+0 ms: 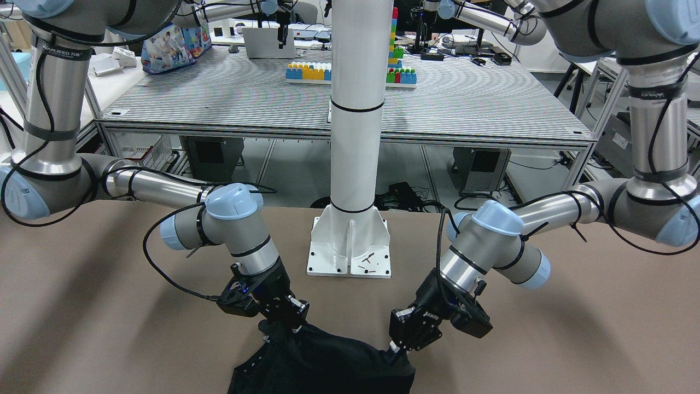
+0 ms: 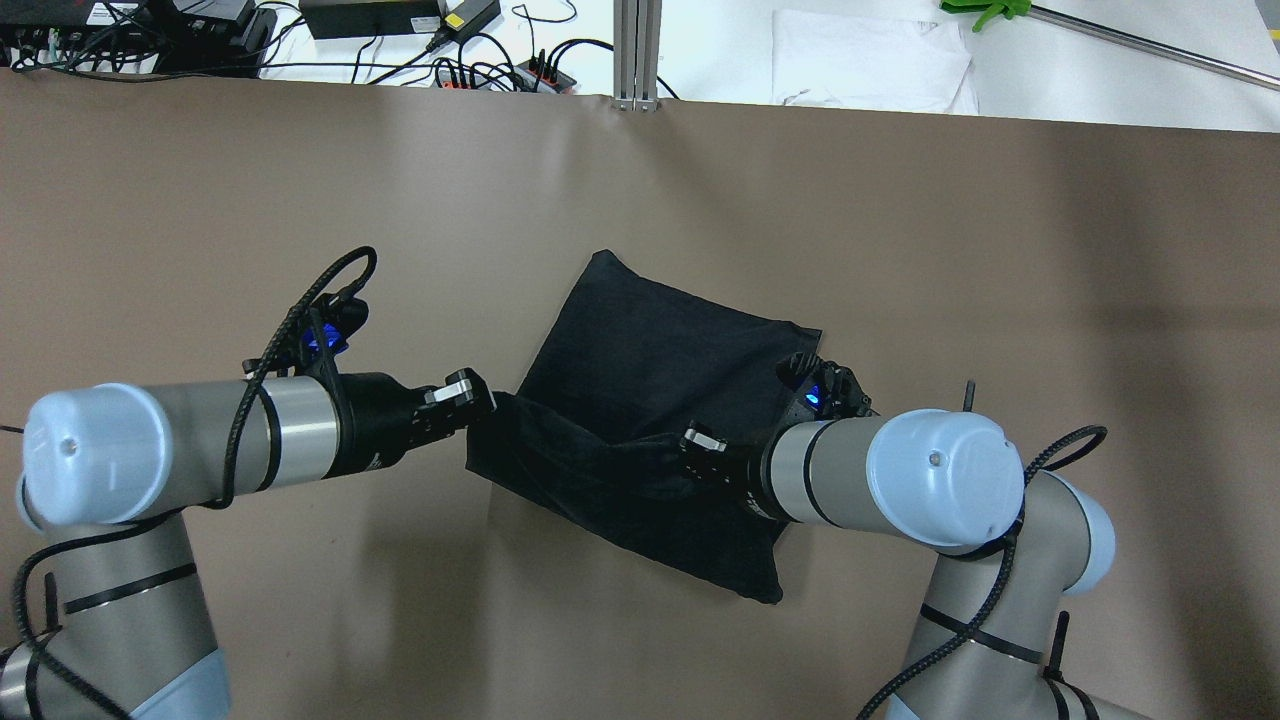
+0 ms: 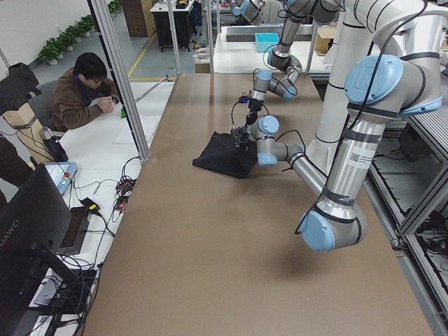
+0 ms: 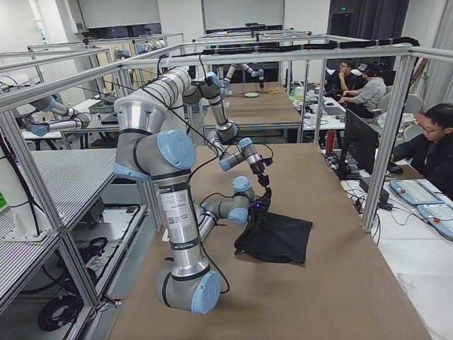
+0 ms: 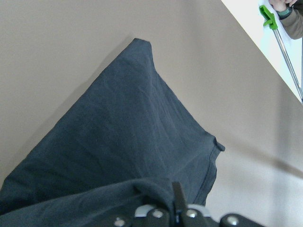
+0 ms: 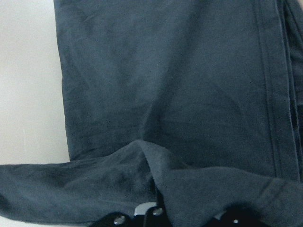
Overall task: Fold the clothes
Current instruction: 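Fold the lifted near half over onto the far half with both grippers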
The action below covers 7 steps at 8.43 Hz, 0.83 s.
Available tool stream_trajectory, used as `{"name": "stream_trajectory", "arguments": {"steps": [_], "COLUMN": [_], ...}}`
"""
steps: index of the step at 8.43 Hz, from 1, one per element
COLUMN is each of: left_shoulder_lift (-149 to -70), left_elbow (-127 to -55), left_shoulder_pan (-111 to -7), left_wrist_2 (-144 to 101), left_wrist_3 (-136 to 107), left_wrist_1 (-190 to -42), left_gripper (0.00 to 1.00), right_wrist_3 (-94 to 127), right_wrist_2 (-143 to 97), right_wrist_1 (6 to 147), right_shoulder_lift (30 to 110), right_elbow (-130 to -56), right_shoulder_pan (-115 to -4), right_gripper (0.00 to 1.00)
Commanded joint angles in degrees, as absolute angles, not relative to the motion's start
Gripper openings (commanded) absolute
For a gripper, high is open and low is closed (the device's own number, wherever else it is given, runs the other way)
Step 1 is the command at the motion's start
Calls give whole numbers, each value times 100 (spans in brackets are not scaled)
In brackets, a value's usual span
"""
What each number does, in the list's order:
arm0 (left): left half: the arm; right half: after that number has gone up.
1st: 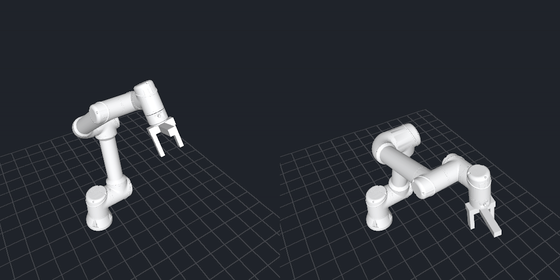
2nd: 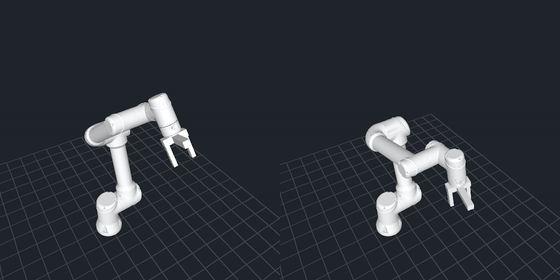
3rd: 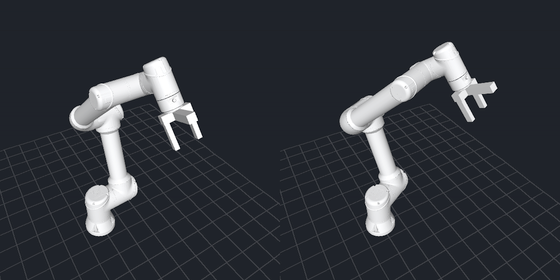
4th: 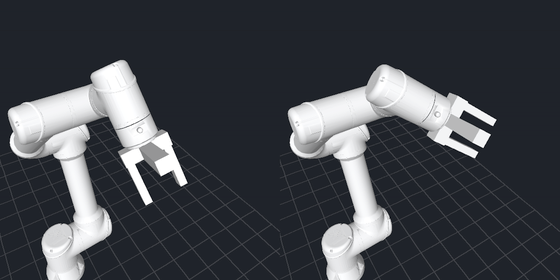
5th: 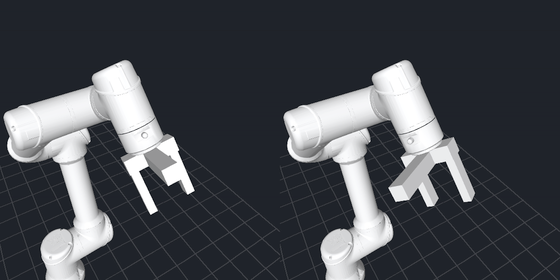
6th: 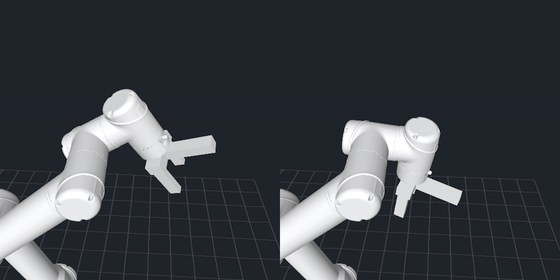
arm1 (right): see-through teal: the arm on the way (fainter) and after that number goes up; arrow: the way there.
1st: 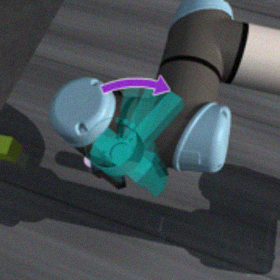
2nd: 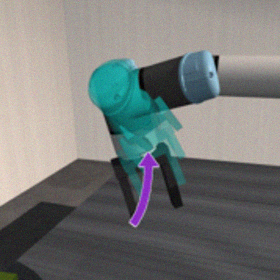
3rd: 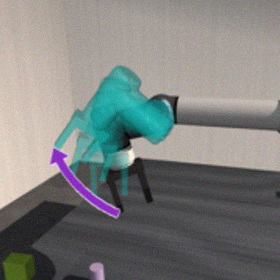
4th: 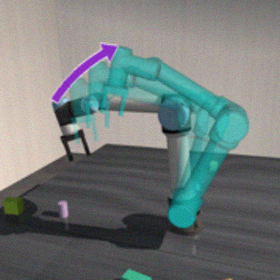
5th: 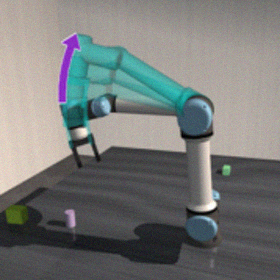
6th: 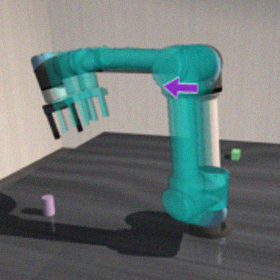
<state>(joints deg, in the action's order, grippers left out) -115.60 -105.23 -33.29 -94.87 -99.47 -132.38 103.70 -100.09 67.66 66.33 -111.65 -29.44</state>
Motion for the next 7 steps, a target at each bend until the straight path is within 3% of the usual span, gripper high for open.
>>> {"name": "stream_trajectory", "arguments": {"steps": [1, 4, 7], "left_shoulder_lift": [-12487, -12507, -12568], "left_elbow": [-9250, -9027, -8851], "left_shoulder_pan": [-3699, -3788, -3806], "left_wrist_2": [-9501, -9501, -9483], "left_wrist_3": [-10107, -10107, -10099], "left_wrist_1": [-13280, -13298, -13298], "left_gripper": [0, 0, 0], "right_wrist_3": [10214, 10160, 10160], "right_wrist_2": [-9976, -9976, -9976], "right_wrist_1": [6741, 6706, 6689], "right_shoulder_lift": [6618, 6470, 5505], "right_elbow": [-10882, -10470, -9355], "right_shoulder_pan": [-3128, -3471, -3699], "right_gripper": [0, 0, 0]}}
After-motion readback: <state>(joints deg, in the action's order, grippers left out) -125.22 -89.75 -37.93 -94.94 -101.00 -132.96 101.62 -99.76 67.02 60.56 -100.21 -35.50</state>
